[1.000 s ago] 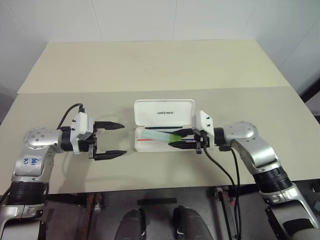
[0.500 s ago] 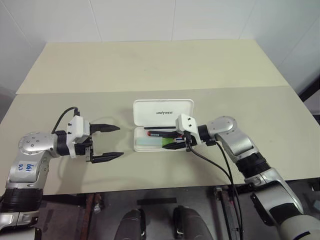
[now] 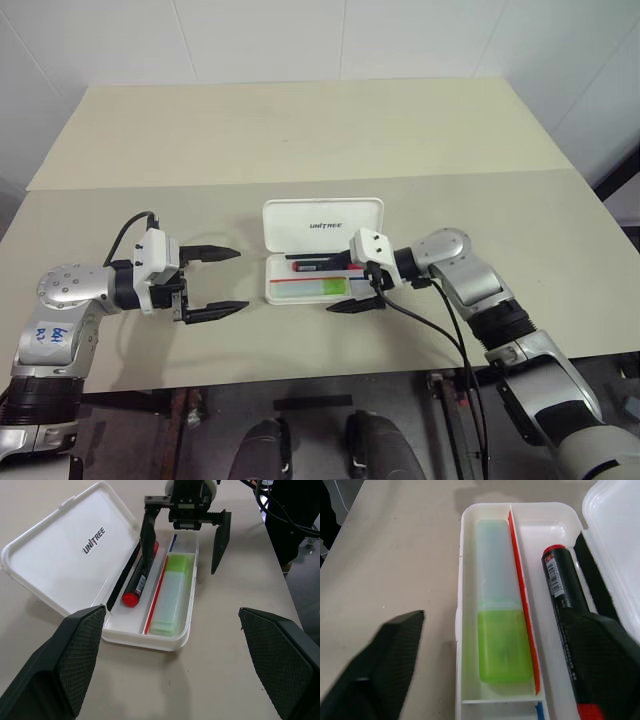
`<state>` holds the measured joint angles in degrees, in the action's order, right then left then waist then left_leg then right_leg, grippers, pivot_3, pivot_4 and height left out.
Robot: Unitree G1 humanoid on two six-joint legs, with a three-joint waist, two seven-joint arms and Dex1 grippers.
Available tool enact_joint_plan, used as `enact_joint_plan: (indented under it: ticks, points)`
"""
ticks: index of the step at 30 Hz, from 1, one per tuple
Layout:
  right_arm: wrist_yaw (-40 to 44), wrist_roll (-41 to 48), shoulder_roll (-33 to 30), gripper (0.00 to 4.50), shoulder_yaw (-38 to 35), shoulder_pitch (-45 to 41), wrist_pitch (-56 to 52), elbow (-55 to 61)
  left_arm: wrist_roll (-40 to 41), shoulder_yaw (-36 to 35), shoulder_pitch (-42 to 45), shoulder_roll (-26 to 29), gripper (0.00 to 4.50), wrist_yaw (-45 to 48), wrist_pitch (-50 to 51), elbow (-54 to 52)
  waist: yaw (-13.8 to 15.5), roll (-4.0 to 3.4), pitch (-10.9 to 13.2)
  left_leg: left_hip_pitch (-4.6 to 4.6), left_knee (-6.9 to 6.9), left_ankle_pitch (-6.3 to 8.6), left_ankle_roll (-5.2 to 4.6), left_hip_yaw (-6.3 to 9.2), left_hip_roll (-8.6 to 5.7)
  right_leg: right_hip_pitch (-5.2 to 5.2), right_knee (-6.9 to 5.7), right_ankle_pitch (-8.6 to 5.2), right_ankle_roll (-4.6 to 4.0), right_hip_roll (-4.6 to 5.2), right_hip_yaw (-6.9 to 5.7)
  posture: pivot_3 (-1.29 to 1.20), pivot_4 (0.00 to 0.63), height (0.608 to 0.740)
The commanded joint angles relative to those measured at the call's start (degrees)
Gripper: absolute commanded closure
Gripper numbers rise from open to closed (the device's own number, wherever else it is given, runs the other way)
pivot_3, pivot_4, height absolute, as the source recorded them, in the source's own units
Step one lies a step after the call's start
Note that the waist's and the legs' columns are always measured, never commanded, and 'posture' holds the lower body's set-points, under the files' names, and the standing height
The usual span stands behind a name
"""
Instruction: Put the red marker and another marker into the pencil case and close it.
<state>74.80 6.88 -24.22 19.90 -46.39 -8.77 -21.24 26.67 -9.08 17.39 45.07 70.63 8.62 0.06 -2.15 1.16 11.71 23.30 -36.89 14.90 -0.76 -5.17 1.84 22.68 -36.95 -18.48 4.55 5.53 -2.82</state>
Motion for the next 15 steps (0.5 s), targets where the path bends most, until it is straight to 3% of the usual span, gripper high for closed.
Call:
enact_joint_plan:
  ticks: [1,10,15]
  points:
    - [0.5,2.8,0.5,0.02,-3.0,-2.3,-0.2,3.7,0.4,-1.3,0.8,0.0,0.01,-1.2,-0.8,-1.3,0.0,0.0,0.0,0.0,0.0,0.0,0.0,0.0,0.0,0.0,0.0,0.0,0.0,0.0,0.0,0.0,0.15,0.74]
    - [3.2,12.8,-4.4,0.02,-7.8,5.8,-8.1,20.9,1.4,-5.9,-6.5,-6.7,0.01,-15.9,2.3,-9.2,0.4,0.0,0.0,0.02,0.08,0.13,-0.04,-0.01,0.02,-0.03,0.14,0.0,0.0,0.03,-0.06,0.0,0.15,0.74]
    - [2.1,19.3,-9.7,0.02,-12.7,13.2,-14.6,30.6,-2.3,-9.4,-13.9,-15.1,0.01,-33.2,3.9,-17.1,0.6,0.0,0.0,0.02,0.05,0.17,-0.09,-0.03,0.02,-0.06,0.21,0.0,0.01,0.09,-0.06,0.0,0.15,0.74]
